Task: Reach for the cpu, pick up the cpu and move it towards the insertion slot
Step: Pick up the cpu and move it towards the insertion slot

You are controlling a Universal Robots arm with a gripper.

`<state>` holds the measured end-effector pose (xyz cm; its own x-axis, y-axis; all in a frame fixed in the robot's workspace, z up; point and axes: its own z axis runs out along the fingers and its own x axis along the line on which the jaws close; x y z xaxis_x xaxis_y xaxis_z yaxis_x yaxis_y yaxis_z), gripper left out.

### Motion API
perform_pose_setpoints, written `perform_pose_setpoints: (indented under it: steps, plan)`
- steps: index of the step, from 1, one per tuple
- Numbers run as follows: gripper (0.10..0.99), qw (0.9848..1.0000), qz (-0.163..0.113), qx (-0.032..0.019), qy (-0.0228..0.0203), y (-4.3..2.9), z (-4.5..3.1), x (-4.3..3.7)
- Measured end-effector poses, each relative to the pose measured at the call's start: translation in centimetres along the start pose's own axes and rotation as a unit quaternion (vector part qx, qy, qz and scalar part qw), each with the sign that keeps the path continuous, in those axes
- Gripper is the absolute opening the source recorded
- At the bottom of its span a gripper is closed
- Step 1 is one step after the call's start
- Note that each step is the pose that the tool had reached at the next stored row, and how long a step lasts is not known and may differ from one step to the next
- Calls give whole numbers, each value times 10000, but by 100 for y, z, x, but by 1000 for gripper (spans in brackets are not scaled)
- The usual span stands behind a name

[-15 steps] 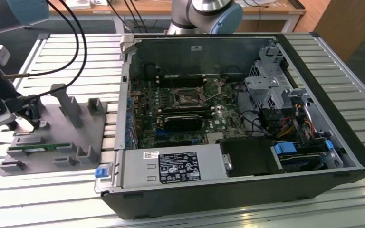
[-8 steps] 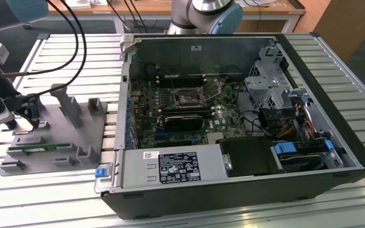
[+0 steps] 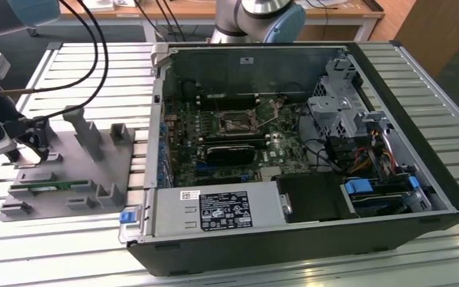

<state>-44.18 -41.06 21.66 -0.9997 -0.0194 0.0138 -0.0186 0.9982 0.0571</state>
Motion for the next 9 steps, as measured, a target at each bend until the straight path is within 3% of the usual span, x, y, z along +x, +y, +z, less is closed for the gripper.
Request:
perform_pose_setpoints:
  steps: [9]
  plan:
    - [541,10000,0,0,0,3,-46,1]
